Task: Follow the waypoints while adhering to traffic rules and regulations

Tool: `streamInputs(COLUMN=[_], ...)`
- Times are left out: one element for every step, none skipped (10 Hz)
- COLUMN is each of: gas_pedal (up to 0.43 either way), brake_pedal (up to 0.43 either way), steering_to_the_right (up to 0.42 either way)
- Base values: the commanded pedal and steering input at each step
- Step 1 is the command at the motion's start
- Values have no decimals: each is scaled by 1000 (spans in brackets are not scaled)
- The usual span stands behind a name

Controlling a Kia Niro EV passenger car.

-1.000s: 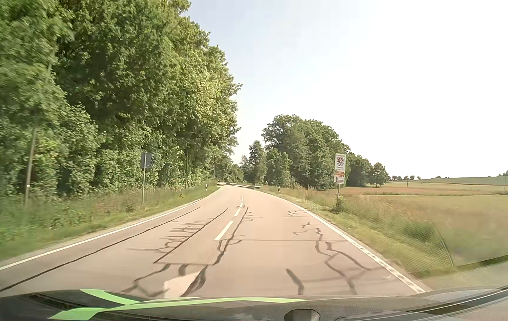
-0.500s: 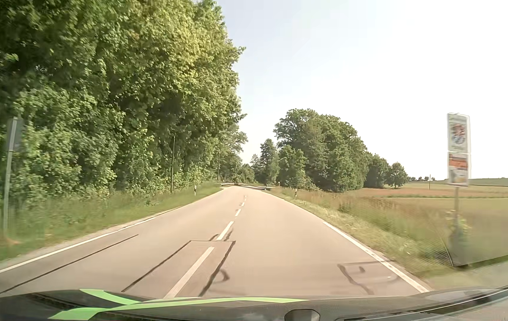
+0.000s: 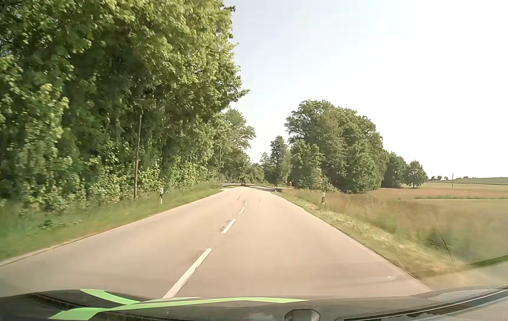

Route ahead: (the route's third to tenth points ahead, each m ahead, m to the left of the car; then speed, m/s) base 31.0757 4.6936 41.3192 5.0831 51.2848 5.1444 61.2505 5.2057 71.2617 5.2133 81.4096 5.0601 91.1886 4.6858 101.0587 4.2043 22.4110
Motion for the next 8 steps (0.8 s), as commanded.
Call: streamInputs(gas_pedal=[169,169,150,118,39,0,0,0], brake_pedal=[0,0,0,0,0,0,0,0], steering_to_the_right=[-15,-15,-15,-15,-14,-14,-14,-12])
